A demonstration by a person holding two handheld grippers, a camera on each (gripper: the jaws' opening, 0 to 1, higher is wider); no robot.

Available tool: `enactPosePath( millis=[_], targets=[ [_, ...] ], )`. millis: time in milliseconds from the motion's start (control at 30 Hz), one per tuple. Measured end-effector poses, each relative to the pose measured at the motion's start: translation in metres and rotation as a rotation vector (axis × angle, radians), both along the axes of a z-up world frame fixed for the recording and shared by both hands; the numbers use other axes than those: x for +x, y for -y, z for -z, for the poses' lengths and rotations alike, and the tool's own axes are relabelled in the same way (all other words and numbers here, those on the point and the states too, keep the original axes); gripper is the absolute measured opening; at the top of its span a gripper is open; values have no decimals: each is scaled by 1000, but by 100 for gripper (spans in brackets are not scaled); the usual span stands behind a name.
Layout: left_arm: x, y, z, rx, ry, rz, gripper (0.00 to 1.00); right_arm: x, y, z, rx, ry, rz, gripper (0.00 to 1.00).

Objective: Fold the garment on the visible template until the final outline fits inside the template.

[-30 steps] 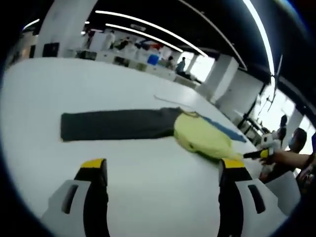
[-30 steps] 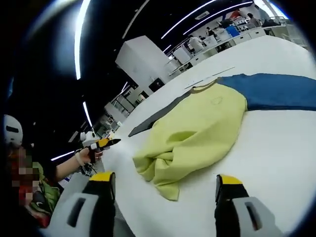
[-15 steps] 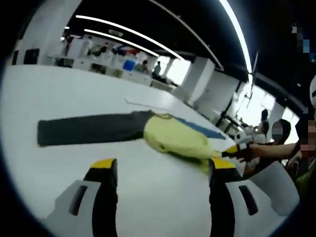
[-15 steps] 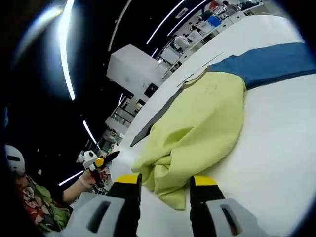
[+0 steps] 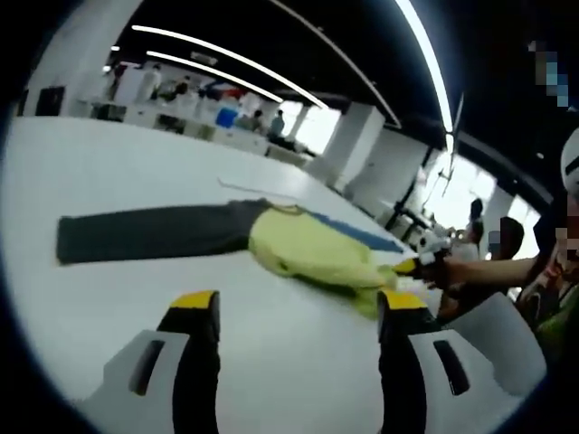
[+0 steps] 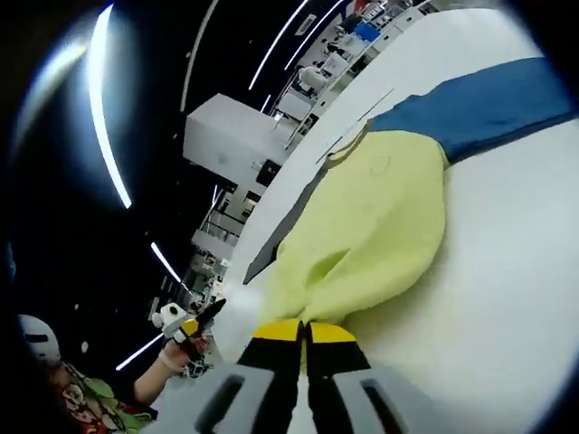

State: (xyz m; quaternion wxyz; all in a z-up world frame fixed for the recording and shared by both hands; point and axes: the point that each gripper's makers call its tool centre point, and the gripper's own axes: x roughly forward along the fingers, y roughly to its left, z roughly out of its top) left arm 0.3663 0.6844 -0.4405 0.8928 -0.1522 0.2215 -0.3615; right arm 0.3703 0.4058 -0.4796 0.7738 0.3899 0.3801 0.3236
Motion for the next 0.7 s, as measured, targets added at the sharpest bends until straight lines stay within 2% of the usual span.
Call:
enactPosePath(
  millis=[267,400,467,533,700],
  targets=[
    [-2,3,1,-7,-8,4,66,29,-28,-17,-34,-5,7,0],
    [-2,2,0,-13,-9,-2,65,44,-42,-11,-91,-2,17,0],
    [-2,2,1,-15,-12,-2,65,48,-49,-7,-109,-22,20,0],
    [-3,2,2,-12,-18,-3,64,57,-57,0,-179,-1,13,0],
    [-2,2,4,-17,-27,-6,64,73,-71,16,-255,2,28,0]
  ],
)
